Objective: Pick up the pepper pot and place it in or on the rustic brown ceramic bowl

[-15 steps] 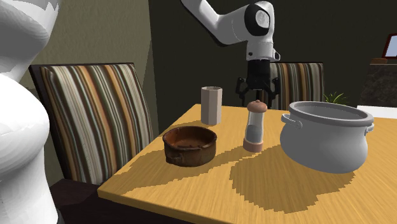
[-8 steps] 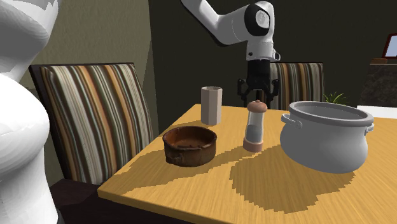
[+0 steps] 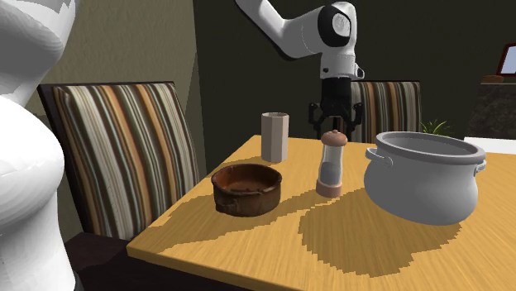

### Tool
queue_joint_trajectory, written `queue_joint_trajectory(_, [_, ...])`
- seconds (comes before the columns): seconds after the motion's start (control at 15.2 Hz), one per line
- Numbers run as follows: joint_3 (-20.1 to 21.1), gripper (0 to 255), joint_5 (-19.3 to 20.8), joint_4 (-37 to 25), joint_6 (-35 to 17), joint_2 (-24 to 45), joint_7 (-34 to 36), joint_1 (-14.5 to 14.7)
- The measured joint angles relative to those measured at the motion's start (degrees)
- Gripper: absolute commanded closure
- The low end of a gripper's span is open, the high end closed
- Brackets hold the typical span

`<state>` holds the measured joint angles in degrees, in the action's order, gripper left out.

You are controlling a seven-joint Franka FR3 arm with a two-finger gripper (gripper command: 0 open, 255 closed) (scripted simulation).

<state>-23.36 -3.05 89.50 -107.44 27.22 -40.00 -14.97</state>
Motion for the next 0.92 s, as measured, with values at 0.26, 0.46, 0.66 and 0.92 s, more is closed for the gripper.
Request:
queue_joint_trajectory(0.26, [-0.1,255,0.3,-1.2,2.1,-0.9,0.1,0.2])
queue_joint_trajectory(0.46, [-0.3,255,0.5,-2.8,4.1,-1.3,-0.1,0.0])
queue_joint_trajectory(0.66, [-0.4,255,0.6,-4.5,6.1,-1.6,-0.2,-0.1])
queue_joint_trajectory(0.92, [-0.6,255,0.9,-6.4,8.8,-2.5,-0.2,0.0])
